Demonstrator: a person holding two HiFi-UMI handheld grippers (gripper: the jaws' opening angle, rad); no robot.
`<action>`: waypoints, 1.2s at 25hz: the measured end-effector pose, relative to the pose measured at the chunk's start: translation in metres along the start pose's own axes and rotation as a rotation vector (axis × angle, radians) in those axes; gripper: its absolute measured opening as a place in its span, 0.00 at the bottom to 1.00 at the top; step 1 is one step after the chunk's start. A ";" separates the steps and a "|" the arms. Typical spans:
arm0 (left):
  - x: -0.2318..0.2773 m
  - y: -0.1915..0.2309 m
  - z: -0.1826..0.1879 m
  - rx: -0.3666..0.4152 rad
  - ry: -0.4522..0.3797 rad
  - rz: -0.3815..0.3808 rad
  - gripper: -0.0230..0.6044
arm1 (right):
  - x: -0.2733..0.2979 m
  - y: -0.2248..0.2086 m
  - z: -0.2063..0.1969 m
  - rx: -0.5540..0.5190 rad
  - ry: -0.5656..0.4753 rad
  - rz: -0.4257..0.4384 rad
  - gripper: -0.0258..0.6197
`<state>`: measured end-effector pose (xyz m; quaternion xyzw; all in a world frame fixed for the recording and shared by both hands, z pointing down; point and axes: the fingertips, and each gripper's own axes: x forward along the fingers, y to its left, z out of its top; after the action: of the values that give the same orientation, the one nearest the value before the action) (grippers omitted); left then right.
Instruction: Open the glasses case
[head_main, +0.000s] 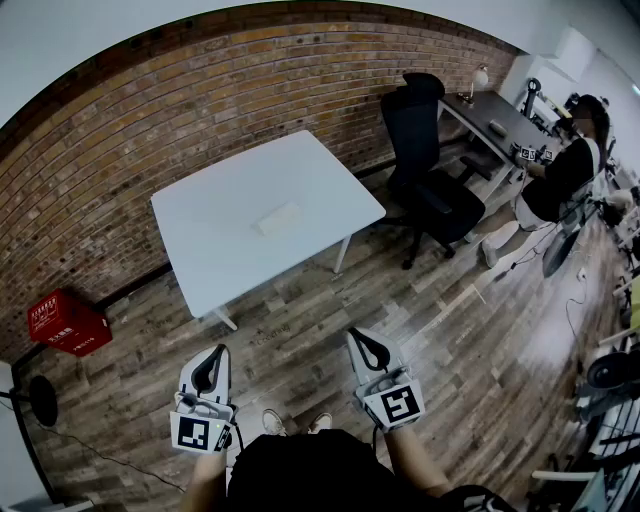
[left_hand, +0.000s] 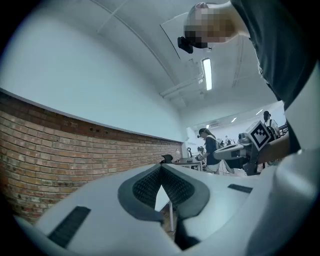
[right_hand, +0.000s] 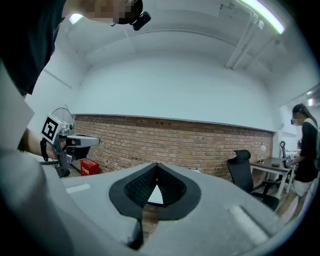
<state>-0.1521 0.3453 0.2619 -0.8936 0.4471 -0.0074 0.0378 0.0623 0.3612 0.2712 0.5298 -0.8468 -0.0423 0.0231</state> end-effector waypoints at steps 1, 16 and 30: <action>0.001 -0.002 0.000 -0.001 0.001 0.000 0.05 | -0.001 -0.002 0.000 0.000 0.000 -0.001 0.05; 0.016 -0.042 -0.003 0.007 0.004 0.016 0.05 | -0.037 -0.030 -0.014 0.075 -0.012 0.026 0.05; 0.031 -0.052 -0.022 -0.009 0.030 0.051 0.05 | -0.044 -0.061 -0.040 0.078 0.037 0.038 0.05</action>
<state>-0.0931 0.3504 0.2866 -0.8820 0.4702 -0.0178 0.0274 0.1394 0.3728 0.3051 0.5147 -0.8572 0.0007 0.0187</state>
